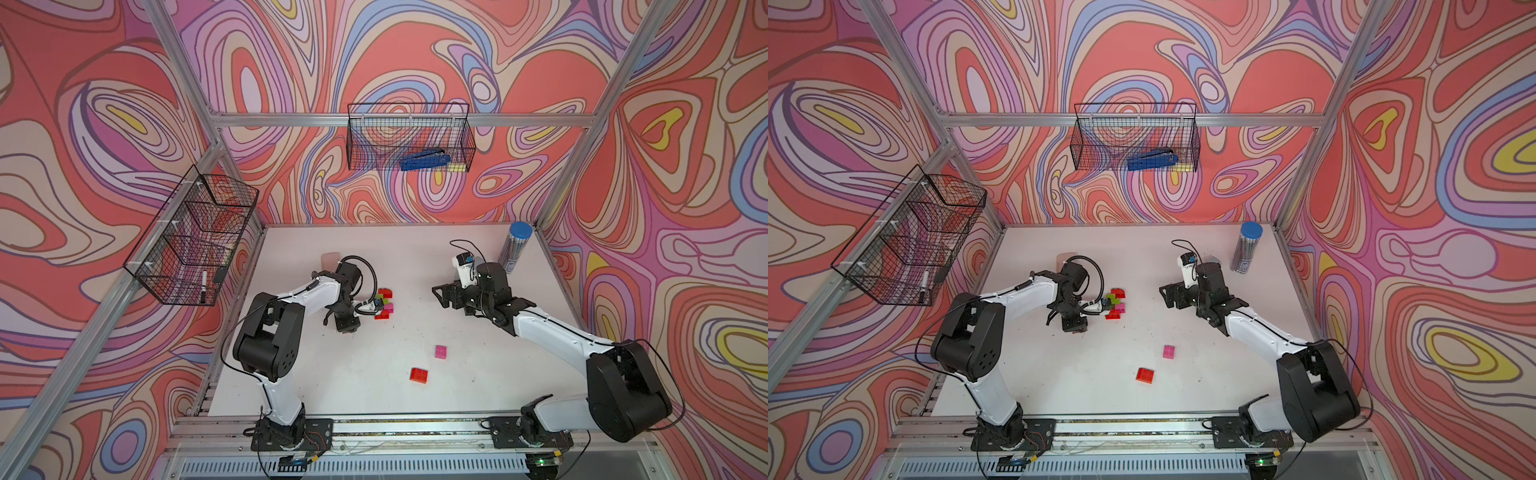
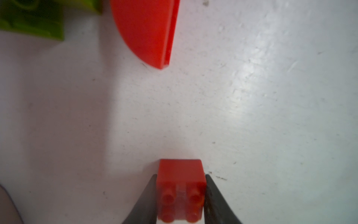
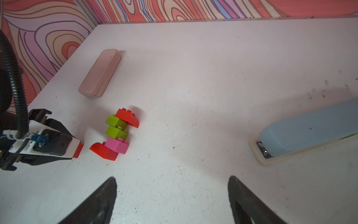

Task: Assemble the letter s with lego
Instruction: Pick up the lego brick from the center of the board.

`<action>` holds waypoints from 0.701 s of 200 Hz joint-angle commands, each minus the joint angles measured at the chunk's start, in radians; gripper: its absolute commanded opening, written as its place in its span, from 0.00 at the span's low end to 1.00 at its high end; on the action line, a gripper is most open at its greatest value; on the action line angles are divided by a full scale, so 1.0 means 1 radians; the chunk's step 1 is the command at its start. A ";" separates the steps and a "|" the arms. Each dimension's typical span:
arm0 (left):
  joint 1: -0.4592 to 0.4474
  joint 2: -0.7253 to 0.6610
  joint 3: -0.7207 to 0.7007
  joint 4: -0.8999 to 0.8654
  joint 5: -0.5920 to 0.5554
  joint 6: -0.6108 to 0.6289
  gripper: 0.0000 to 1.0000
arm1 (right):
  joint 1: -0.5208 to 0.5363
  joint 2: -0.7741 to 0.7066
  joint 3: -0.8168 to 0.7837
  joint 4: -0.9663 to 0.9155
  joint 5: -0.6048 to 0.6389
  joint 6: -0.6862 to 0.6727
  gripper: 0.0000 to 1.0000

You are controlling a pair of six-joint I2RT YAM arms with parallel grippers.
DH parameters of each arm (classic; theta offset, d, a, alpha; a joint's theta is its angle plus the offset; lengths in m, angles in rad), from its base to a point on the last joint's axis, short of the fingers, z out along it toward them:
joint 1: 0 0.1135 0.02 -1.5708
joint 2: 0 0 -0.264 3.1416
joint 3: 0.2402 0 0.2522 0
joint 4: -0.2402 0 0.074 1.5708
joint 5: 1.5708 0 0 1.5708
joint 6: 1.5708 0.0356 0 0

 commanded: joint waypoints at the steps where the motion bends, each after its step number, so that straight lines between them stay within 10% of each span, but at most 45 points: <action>1: -0.004 0.007 -0.001 -0.016 -0.013 0.002 0.27 | -0.008 0.001 -0.013 0.009 -0.010 -0.006 0.91; 140: -0.287 -0.091 0.172 -0.126 0.110 -0.288 0.23 | -0.061 -0.009 -0.077 0.016 -0.157 0.058 0.92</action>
